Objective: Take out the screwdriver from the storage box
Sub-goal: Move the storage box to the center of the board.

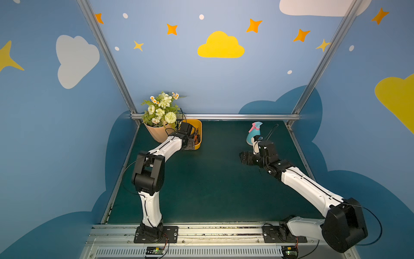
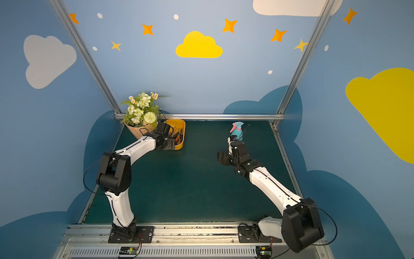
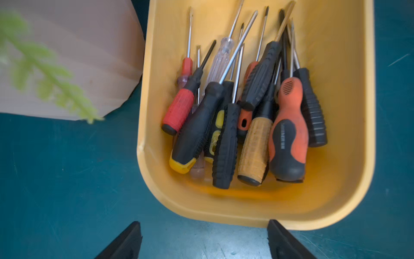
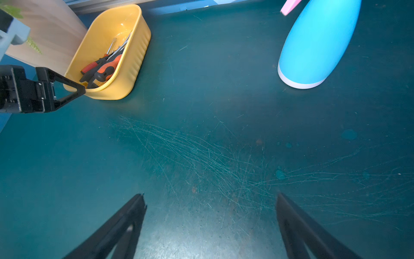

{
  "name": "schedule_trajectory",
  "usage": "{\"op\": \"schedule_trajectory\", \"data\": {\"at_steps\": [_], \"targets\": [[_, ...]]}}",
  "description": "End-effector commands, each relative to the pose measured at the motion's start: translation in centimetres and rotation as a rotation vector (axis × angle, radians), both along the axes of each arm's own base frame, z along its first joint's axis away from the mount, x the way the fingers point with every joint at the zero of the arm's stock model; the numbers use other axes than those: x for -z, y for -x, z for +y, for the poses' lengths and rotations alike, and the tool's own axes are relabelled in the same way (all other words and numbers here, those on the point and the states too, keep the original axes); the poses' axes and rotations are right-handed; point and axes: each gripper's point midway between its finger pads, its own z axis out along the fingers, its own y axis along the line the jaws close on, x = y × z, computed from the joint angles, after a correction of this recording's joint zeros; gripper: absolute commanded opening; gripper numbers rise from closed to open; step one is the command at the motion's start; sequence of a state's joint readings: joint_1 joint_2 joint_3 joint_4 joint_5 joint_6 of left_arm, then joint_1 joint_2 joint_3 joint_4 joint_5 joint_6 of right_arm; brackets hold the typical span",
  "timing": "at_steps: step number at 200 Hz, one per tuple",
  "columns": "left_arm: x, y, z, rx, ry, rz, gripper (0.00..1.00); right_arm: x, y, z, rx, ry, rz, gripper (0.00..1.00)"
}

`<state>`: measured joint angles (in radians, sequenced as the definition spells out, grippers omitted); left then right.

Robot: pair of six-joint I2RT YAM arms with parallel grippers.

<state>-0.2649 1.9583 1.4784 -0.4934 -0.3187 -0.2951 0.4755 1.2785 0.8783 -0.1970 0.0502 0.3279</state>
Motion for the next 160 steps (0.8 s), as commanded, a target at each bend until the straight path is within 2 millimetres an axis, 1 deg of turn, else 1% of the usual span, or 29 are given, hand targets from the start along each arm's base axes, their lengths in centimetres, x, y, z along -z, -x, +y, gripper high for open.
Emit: {"op": "schedule_trajectory", "data": {"at_steps": [1,29,56,80,126,143,160], "targets": [[1.0,-0.1,0.1,-0.025,-0.006,0.028,0.89,-0.8,-0.5,0.0,0.009,0.005,-0.028,0.93],[1.4,0.1,-0.1,-0.031,0.016,0.038,0.89,-0.4,-0.5,-0.5,0.041,0.016,0.002,0.93],[2.0,0.8,-0.3,-0.035,0.033,0.064,0.89,-0.1,-0.5,-0.5,0.043,0.021,0.011,0.93],[1.6,1.4,-0.2,-0.052,0.051,0.053,0.89,-0.1,-0.3,-0.6,0.038,0.026,0.011,0.93],[-1.3,1.9,-1.5,-0.014,0.131,-0.005,0.89,-0.1,0.1,-0.8,0.04,0.027,0.011,0.93],[-2.9,2.0,-2.4,0.024,0.155,-0.032,0.89,-0.2,0.3,-0.8,0.03,0.029,0.012,0.93],[-4.4,1.9,-3.8,0.079,0.195,-0.056,0.89,-0.1,0.5,-0.9,0.032,0.029,0.014,0.94]]}}
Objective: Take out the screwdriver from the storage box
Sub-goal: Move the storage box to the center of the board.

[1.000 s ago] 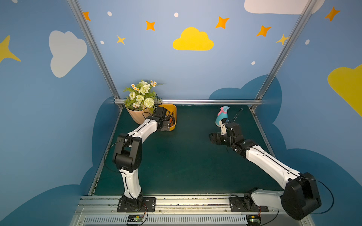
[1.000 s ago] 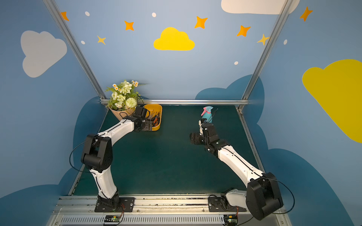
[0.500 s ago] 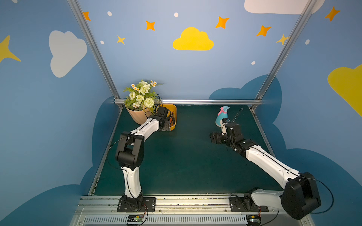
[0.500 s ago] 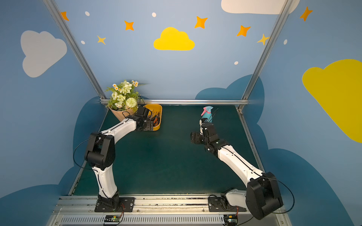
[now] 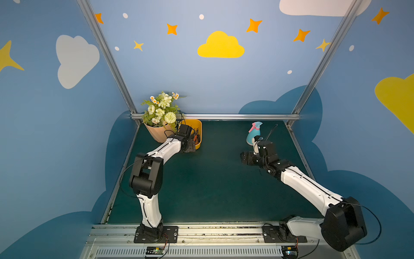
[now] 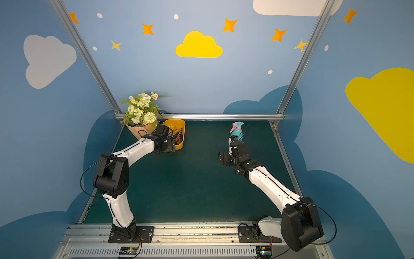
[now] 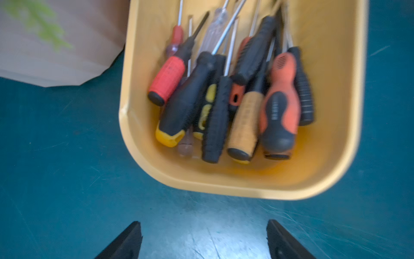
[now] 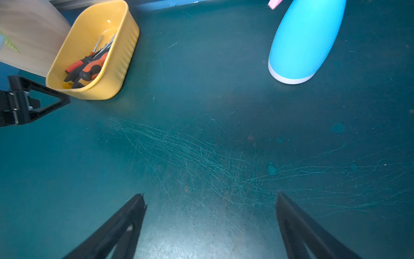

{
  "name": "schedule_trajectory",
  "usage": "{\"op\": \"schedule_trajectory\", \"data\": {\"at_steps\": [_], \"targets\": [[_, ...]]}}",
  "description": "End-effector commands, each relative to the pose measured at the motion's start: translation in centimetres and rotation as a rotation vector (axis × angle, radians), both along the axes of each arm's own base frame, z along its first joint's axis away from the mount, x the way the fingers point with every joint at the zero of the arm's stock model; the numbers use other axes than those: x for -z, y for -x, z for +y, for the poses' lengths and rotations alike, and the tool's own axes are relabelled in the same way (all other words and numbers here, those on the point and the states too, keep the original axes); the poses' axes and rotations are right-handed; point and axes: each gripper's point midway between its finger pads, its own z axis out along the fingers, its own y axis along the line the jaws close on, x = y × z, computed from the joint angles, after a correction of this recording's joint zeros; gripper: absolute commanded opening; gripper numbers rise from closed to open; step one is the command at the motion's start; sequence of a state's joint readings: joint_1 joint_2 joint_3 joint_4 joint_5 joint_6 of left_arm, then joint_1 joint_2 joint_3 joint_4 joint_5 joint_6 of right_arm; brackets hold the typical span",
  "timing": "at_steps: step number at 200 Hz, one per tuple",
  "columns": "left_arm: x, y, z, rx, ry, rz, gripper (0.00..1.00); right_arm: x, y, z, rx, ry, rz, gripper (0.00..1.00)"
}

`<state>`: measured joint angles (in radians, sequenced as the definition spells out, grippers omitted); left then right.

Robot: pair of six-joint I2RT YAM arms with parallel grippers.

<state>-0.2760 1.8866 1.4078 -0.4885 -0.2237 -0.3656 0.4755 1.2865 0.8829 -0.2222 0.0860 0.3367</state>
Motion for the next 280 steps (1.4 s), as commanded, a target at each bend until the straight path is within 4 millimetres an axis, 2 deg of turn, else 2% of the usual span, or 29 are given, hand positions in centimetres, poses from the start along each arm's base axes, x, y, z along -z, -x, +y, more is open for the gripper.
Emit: {"op": "schedule_trajectory", "data": {"at_steps": [1,25,48,113,153,181,209,227,259,280], "targets": [[-4.0,-0.1,-2.3,0.08,0.08,-0.075,0.89,-0.7,0.5,-0.2,-0.001,0.001,-0.004,0.93],[-5.9,-0.6,-4.6,0.169,0.107,-0.113,0.9,-0.6,0.7,-0.3,0.001,0.001,-0.006,0.94],[-6.2,-1.7,-5.8,0.21,0.098,-0.125,0.9,-0.4,0.8,-0.7,0.022,0.0,-0.005,0.93],[-3.9,-5.3,-8.6,0.287,0.061,-0.098,0.9,-0.2,1.1,-2.6,0.089,0.049,-0.031,0.94],[-1.8,-8.0,-9.0,0.277,0.025,-0.06,0.89,-0.1,1.1,-2.9,0.095,0.056,-0.03,0.94],[-1.0,-9.1,-9.3,0.289,0.007,-0.042,0.86,0.0,1.1,-3.1,0.098,0.056,-0.029,0.94],[0.2,-9.1,-8.1,0.218,-0.041,0.004,0.81,0.5,1.2,-3.1,0.097,0.06,-0.017,0.94],[1.0,-8.6,-8.3,0.223,-0.03,0.029,0.75,0.8,1.3,-3.2,0.1,0.058,-0.011,0.94],[2.4,-7.3,-8.5,0.236,-0.012,0.082,0.58,0.8,1.6,-3.2,0.108,0.041,0.001,0.94],[3.1,-6.6,-8.9,0.25,0.009,0.101,0.56,0.6,1.8,-3.4,0.111,0.035,-0.007,0.94]]}}
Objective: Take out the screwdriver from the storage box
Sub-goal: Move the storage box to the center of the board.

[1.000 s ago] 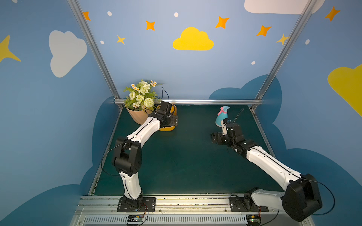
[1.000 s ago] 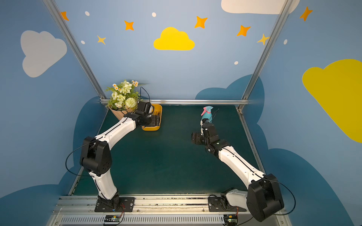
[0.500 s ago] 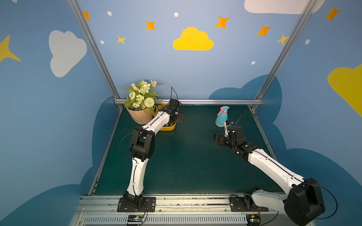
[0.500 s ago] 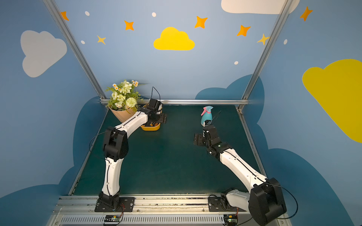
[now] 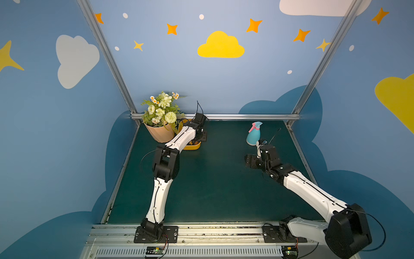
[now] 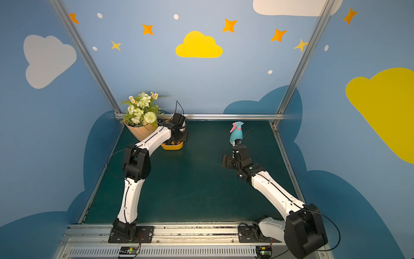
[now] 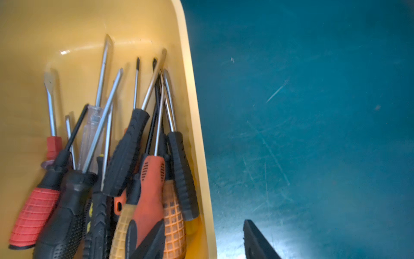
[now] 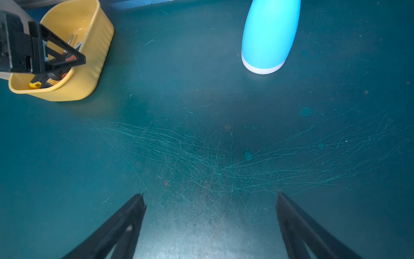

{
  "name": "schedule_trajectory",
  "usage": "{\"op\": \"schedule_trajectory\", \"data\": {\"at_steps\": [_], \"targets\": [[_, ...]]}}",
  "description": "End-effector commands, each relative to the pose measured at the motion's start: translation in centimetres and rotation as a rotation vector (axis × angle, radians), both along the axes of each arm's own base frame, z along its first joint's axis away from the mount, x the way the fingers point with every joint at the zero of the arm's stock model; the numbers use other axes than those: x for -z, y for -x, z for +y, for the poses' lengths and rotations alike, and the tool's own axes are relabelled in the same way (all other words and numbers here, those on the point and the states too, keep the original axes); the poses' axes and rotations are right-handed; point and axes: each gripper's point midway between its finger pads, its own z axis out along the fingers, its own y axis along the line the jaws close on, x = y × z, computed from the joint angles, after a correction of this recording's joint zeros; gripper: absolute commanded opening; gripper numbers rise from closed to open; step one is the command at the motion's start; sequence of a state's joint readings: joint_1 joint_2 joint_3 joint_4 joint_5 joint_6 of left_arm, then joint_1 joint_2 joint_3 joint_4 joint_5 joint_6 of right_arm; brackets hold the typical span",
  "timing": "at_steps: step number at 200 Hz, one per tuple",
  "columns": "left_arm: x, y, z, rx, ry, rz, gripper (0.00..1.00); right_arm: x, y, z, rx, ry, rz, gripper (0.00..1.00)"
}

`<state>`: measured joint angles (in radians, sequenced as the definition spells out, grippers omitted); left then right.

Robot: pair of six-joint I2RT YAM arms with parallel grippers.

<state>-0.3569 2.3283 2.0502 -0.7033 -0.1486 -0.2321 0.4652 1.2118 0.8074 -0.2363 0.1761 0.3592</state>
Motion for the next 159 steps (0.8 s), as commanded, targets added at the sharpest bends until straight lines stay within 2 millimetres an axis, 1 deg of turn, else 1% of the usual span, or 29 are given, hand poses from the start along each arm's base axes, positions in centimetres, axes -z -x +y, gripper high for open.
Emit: {"op": "schedule_trajectory", "data": {"at_steps": [1,9,27,47,65,79,89,124,139,147,159], "targets": [[1.9,1.8,-0.4,0.017,0.01,0.076,0.56,-0.3,0.6,-0.6,0.018,-0.009,-0.001,0.94],[2.2,2.0,-0.6,0.025,0.014,0.083,0.56,-0.3,0.7,-0.7,0.02,-0.008,-0.003,0.94],[2.9,2.6,-1.2,0.043,0.018,0.103,0.48,-0.2,0.7,-0.8,0.02,-0.005,0.001,0.94],[3.4,3.1,-1.7,0.052,0.019,0.119,0.47,0.0,0.8,-0.8,0.022,-0.007,0.009,0.94],[3.6,3.5,-1.9,0.054,0.021,0.132,0.36,0.1,0.9,-0.8,0.024,-0.011,0.011,0.94],[3.5,3.8,-2.0,0.045,0.028,0.138,0.23,0.1,0.9,-0.7,0.023,-0.016,0.012,0.94],[3.4,4.1,-1.9,0.031,0.029,0.141,0.17,0.2,0.9,-0.7,0.023,-0.018,0.013,0.94],[3.7,5.2,-2.0,0.009,0.029,0.159,0.1,0.4,1.0,-0.5,0.014,-0.024,0.026,0.94],[3.8,5.8,-2.1,-0.007,0.03,0.172,0.05,0.4,1.1,-0.5,0.014,-0.02,0.03,0.94],[3.8,6.2,-2.4,-0.007,0.038,0.179,0.03,0.4,1.2,-0.6,0.014,-0.018,0.03,0.94],[3.8,6.8,-2.9,0.0,0.044,0.187,0.02,0.4,1.3,-0.7,0.017,-0.017,0.03,0.94]]}}
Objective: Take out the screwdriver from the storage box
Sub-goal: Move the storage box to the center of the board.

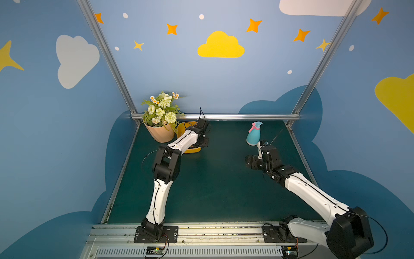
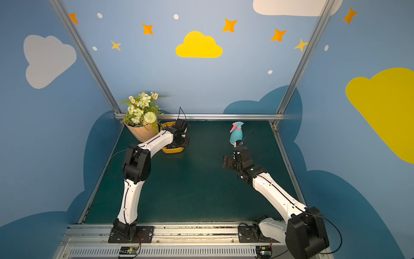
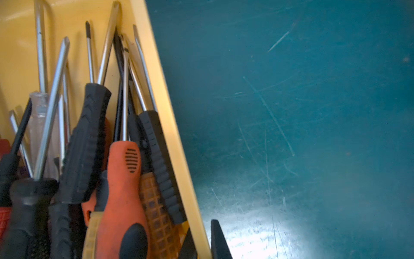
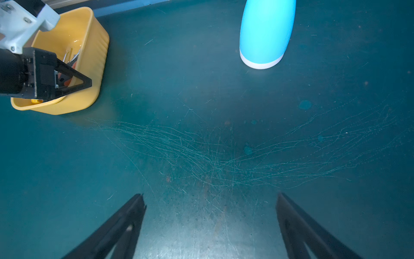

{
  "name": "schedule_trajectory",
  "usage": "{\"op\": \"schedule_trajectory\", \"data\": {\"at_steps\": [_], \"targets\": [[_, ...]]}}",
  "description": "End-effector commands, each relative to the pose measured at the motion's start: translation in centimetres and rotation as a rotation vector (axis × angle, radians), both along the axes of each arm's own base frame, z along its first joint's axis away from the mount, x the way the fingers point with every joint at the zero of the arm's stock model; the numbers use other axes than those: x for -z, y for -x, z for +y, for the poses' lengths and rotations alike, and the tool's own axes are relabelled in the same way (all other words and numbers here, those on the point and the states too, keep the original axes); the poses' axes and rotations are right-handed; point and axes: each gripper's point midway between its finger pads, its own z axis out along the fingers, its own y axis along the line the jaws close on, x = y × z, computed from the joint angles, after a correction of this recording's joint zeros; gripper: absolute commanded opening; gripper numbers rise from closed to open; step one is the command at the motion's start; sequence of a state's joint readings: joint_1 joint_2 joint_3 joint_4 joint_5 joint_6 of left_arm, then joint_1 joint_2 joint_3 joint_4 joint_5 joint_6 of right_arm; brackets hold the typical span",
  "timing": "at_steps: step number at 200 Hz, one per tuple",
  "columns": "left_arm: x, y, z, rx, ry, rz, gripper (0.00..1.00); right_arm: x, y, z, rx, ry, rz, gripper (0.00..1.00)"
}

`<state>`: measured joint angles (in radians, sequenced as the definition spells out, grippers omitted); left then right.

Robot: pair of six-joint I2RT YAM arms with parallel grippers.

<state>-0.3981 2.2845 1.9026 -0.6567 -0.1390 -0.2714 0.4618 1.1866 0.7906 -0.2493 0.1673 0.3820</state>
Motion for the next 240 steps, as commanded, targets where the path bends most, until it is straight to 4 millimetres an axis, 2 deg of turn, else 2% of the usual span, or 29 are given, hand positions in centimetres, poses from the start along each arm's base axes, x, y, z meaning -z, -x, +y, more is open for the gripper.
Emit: {"op": "schedule_trajectory", "data": {"at_steps": [1,66,148,193,240], "targets": [[1.4,3.9,-1.5,-0.009,0.038,0.129,0.02,0.3,0.7,-0.4,0.005,0.003,0.018,0.94],[-0.1,7.7,-5.6,0.053,0.06,0.135,0.02,0.6,1.4,-0.8,0.014,0.001,0.037,0.94],[0.0,13.9,-10.3,0.09,0.102,0.169,0.02,0.0,2.5,-1.5,0.018,-0.002,0.003,0.94],[0.1,15.6,-12.5,0.119,0.132,0.199,0.02,0.2,3.1,-1.5,0.006,-0.006,0.023,0.94],[0.6,16.9,-13.9,0.138,0.157,0.24,0.02,0.5,3.6,-1.7,0.003,-0.008,0.025,0.94]]}}
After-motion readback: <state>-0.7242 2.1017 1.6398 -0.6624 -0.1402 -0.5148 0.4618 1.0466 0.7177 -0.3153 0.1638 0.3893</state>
